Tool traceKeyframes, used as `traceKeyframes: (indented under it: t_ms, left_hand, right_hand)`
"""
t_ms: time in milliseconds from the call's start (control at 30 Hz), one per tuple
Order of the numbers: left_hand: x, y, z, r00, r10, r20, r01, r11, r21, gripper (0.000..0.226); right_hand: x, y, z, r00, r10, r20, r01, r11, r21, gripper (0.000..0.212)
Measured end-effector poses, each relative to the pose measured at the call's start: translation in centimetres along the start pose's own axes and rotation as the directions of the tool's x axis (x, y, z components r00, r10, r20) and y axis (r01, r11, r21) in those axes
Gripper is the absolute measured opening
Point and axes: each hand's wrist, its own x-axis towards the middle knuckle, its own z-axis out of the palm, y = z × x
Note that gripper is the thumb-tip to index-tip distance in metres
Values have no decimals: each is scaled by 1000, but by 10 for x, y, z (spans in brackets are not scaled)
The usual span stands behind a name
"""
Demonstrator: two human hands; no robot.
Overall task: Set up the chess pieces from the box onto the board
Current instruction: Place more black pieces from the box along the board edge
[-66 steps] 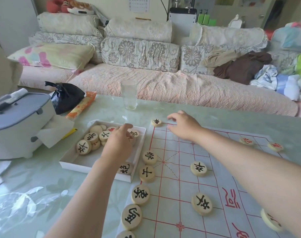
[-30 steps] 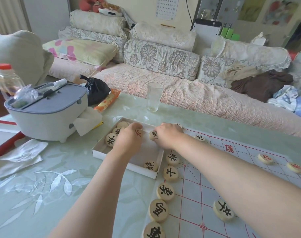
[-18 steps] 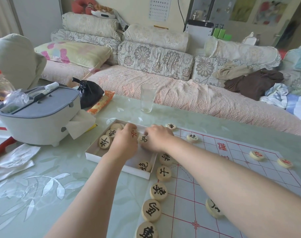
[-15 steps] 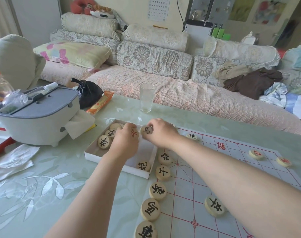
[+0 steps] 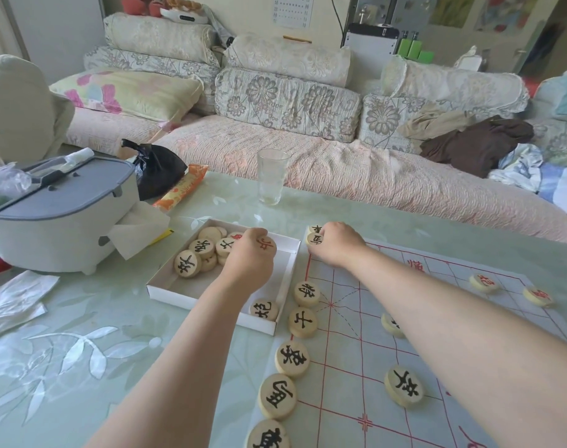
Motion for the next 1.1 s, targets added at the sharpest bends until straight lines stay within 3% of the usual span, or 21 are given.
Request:
traceKeyframes:
  t_ms: [133,267,433,600,767,900,1100]
  left_hand:
    - [2,-3,2,1000,-6,0,6,1000,-4,44]
    - [1,4,6,1000,0,17,0,999,-49,36]
    - [-16,24,24,997,62,53,-59,997,-49,35]
    - [-53,54,56,981,114,155,-98,989,-107,21]
    - [-88,74,80,951,156,268,-118,981,-151,8]
    - [-111,88,107,943,130,308,-71,978,-195,30]
    - [-137,101,156,888,217,405,-182,975,-124,9]
  right_hand:
    - [0,2,7,1000,17,-10,-16,999,35,26]
    - [-12,9,-3,997,-13,-71,25,984,178,54]
    - [-64,17,-32,957,-258,-135,290,876,385,41]
    - [-118,47,-55,916,-385,-114,399,836,377,57]
    - [-156,89,-84,948,-307,-87,317,870,377,52]
    - [-183,125,-101,964,-249,-93,264,867,423,43]
    - [-212,178,-118,981,-182,-73,196,891,409,46]
